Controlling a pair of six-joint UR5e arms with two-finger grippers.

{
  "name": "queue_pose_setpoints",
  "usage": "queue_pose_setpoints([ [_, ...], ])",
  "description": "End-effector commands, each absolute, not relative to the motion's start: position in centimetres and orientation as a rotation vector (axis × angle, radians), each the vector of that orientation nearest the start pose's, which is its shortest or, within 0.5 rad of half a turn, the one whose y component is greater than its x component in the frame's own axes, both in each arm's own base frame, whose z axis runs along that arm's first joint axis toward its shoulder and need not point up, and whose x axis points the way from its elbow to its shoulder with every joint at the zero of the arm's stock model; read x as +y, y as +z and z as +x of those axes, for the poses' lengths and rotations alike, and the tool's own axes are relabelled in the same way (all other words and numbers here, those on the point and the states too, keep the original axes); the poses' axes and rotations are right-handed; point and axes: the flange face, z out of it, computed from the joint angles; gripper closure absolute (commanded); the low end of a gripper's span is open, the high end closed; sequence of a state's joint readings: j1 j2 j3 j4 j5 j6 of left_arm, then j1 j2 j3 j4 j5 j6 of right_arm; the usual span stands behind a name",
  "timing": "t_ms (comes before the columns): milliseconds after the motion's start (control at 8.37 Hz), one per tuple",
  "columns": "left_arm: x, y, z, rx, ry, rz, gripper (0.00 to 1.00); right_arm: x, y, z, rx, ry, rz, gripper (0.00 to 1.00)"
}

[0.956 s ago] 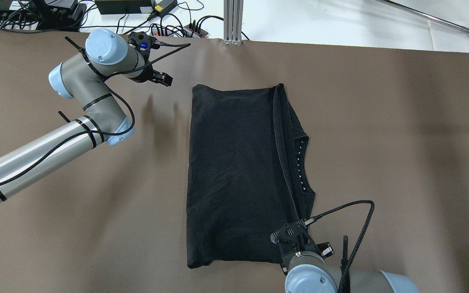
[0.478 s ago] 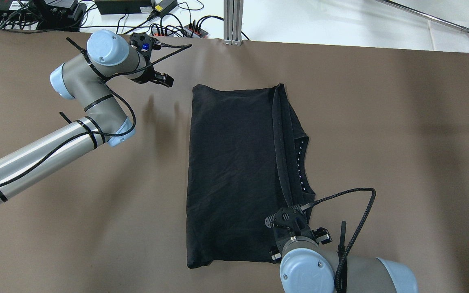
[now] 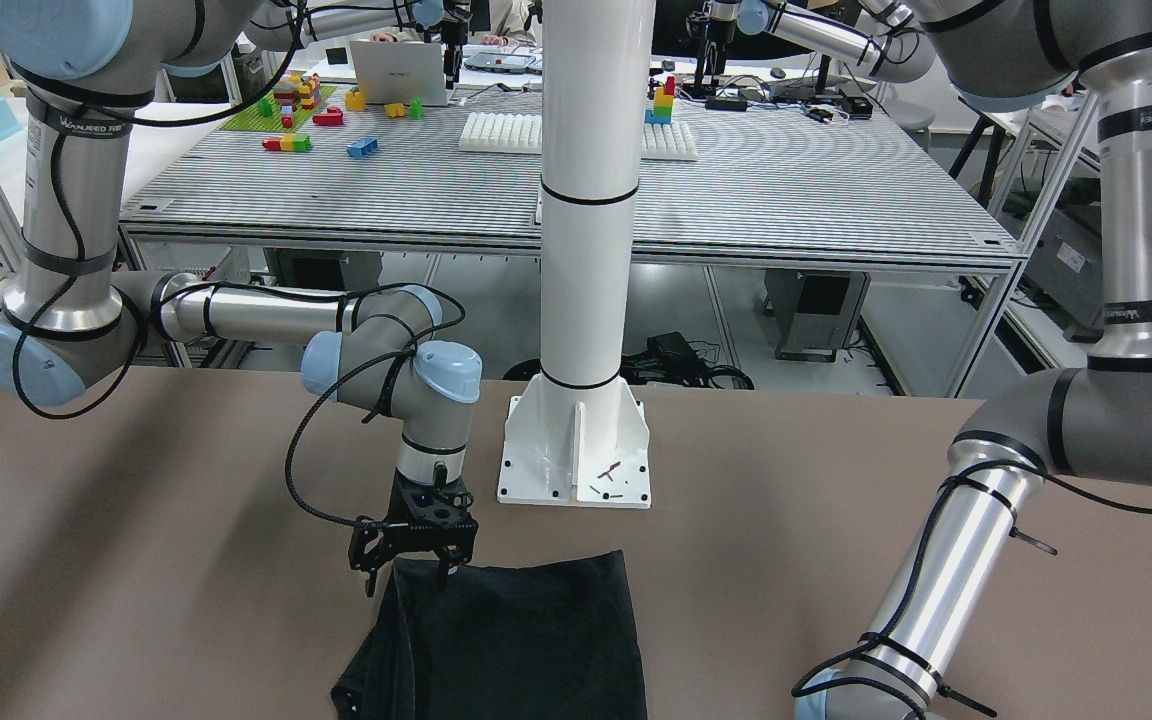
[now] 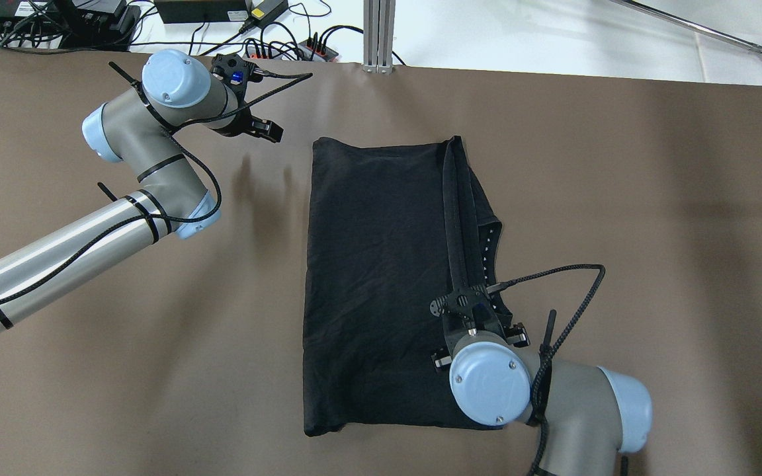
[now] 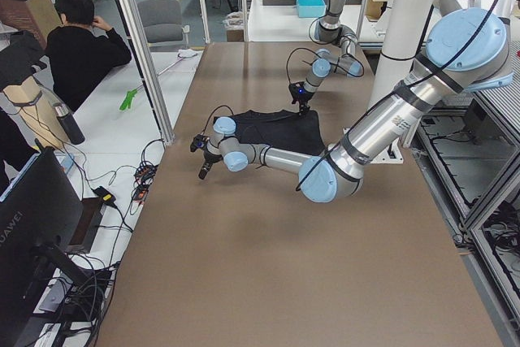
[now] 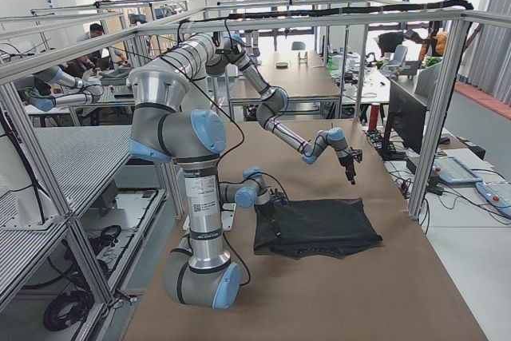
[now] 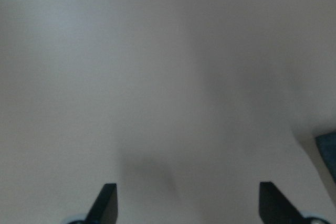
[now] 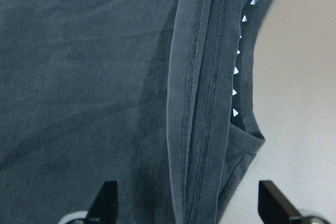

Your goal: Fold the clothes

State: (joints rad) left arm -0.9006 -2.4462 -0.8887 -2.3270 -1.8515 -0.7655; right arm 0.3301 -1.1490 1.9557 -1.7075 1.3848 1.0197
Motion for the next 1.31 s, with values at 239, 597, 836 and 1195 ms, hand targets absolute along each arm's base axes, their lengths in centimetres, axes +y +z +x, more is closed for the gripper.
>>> queue_pose_setpoints([
  [239, -72.9, 33.3, 44.3, 0.822, 0.04, 0.542, 0.05, -40.5, 28.7, -51.8, -0.517, -0.075, 0.387, 0.07],
  [597, -72.9, 33.4, 44.3, 0.821, 0.04, 0.541, 0.05, -40.7, 30.2, -52.2, -0.489, -0.08, 0.375, 0.07],
  [836, -72.9, 33.4, 44.3, 0.82, 0.041, 0.542, 0.05, -41.2, 32.1, -52.1, -0.45, -0.095, 0.363, 0.07],
  [1195, -73.0, 33.4, 44.3, 0.817, 0.041, 0.543, 0.05, -45.3, 32.7, -47.9, -0.472, -0.132, 0.317, 0.07],
])
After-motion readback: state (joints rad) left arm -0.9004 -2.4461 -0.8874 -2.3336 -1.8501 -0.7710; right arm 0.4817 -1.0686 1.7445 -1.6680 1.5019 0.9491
